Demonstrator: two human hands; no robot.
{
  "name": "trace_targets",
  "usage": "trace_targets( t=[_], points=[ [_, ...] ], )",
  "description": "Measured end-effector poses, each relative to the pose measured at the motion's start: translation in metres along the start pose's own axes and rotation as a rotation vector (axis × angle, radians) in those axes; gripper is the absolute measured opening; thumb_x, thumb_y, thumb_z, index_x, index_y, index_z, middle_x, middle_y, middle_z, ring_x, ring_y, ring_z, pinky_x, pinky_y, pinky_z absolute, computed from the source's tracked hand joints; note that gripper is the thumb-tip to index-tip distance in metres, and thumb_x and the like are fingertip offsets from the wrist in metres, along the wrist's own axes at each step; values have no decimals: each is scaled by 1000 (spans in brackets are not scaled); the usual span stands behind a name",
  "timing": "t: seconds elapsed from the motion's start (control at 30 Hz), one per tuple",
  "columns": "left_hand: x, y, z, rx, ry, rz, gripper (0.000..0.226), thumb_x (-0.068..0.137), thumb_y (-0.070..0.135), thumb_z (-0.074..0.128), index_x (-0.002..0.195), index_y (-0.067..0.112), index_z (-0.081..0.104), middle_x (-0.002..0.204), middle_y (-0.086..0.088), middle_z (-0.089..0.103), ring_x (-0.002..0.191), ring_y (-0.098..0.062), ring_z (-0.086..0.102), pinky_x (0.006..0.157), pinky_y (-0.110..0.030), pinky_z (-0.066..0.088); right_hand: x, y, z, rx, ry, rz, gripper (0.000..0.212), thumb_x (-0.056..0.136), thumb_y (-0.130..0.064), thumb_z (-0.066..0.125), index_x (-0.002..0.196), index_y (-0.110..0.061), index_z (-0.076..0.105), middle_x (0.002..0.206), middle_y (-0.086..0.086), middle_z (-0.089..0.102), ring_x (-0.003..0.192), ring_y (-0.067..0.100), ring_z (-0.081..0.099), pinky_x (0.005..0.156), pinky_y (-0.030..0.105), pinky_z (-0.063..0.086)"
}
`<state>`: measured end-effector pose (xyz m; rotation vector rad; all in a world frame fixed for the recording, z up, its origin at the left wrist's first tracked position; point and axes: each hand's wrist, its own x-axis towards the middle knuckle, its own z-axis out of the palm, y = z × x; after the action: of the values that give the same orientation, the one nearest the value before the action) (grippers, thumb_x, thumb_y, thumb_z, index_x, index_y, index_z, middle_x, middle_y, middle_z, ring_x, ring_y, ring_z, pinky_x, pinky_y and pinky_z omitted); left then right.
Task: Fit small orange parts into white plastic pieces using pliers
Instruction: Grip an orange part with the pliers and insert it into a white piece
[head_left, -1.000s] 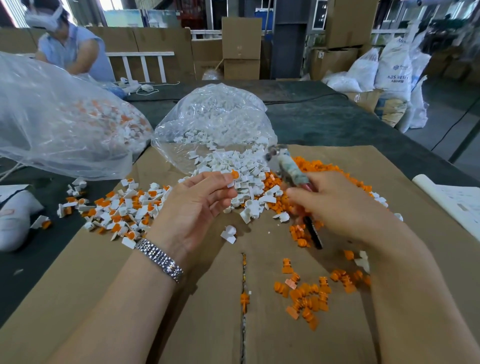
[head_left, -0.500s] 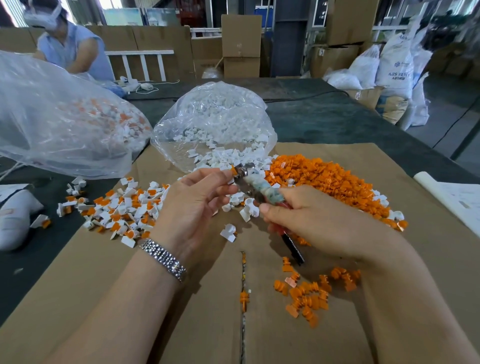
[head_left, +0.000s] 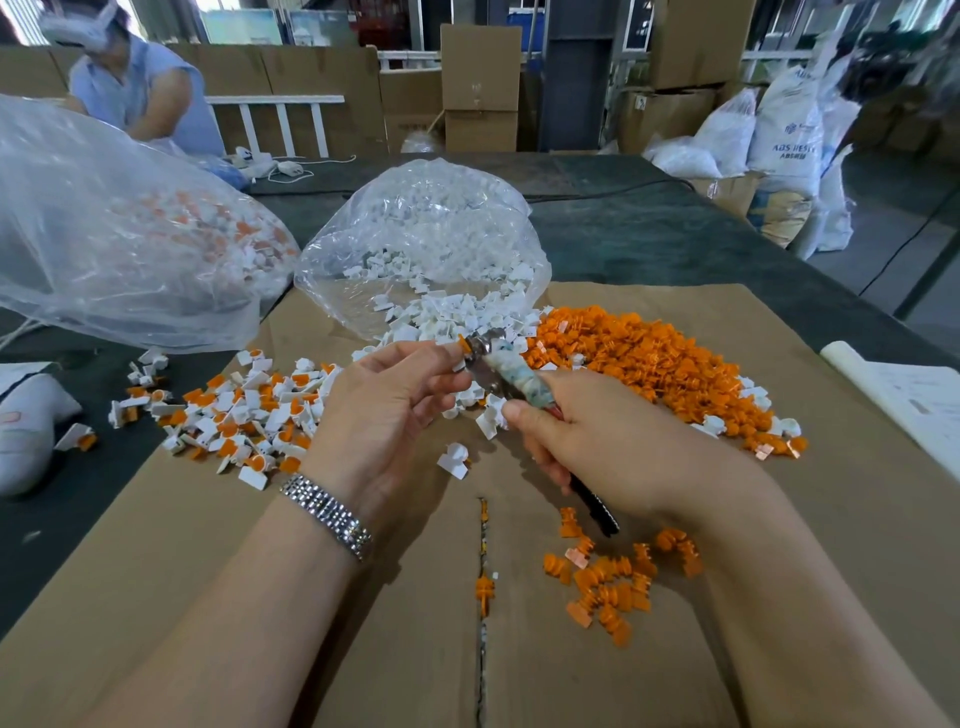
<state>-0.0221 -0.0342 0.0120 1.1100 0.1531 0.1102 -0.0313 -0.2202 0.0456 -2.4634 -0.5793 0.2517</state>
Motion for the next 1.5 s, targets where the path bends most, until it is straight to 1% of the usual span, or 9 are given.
trace_targets(
  t=[0.23,0.4,0.57,0.73,0.9,1.03,1.23,1.37,1.5],
  points=[
    [-2,-1,2,-28,21,-15,12,81,2,79,89,4,70,76,-7,72,65,-14,70,57,-18,55,4,2,3,4,45,-6,35,106,-41,45,78,-22,51,68,4,60,57,15,56,68,43,55],
    [-1,1,2,-5,16,4,19,76,9,82,92,2,74,77,-7,72,66,-14,70,57,-18,55,4,6,0,87,-30,9,38,106,-42,45,85,-13,60,67,0,70,61,8,68,64,25,50],
    [2,5,-5,30,11,75,6,84,14,78,79,13,75,75,-2,71,66,-14,69,56,-20,55,-1,14,-14,166,70,25,39,95,-59,51,89,-23,63,76,-6,72,69,4,69,71,33,54],
    [5,6,-19,743,249,230,9,89,17,75,83,13,69,68,1,68,54,-5,61,46,-18,47,11,35,-13,-81,353,222,45,94,-65,49,82,-22,54,77,1,58,72,19,58,60,37,42],
    [9,12,-35,1260,509,367,10,90,18,69,96,20,62,100,-4,63,85,-21,59,65,-32,43,20,55,-11,-327,360,447,45,93,-58,57,112,-17,56,112,6,59,102,28,57,90,49,50],
    [6,5,-26,1223,294,489,13,89,17,69,92,26,60,99,0,61,82,-13,55,67,-28,42,25,54,-6,-432,298,486,62,88,-66,61,126,-17,53,126,11,56,119,33,52,100,51,42],
    [-3,-6,-10,1172,-101,423,12,87,27,78,79,30,68,84,12,66,77,-2,58,62,-9,43,26,55,-4,-394,289,477,71,85,-67,64,137,-21,49,143,12,43,136,34,36,106,56,34],
    [-2,0,-20,1256,-227,333,20,78,47,81,84,34,68,84,12,65,74,2,56,59,-14,41,18,50,-12,-298,342,307,45,77,-59,78,101,-27,58,110,-6,58,109,20,52,86,40,47],
    [-4,2,-25,1421,-332,288,30,73,59,81,87,39,63,87,15,63,83,8,56,61,-12,44,9,42,-12,-287,133,223,37,70,-57,85,82,-28,65,82,-12,63,82,9,60,62,31,45]
  ],
)
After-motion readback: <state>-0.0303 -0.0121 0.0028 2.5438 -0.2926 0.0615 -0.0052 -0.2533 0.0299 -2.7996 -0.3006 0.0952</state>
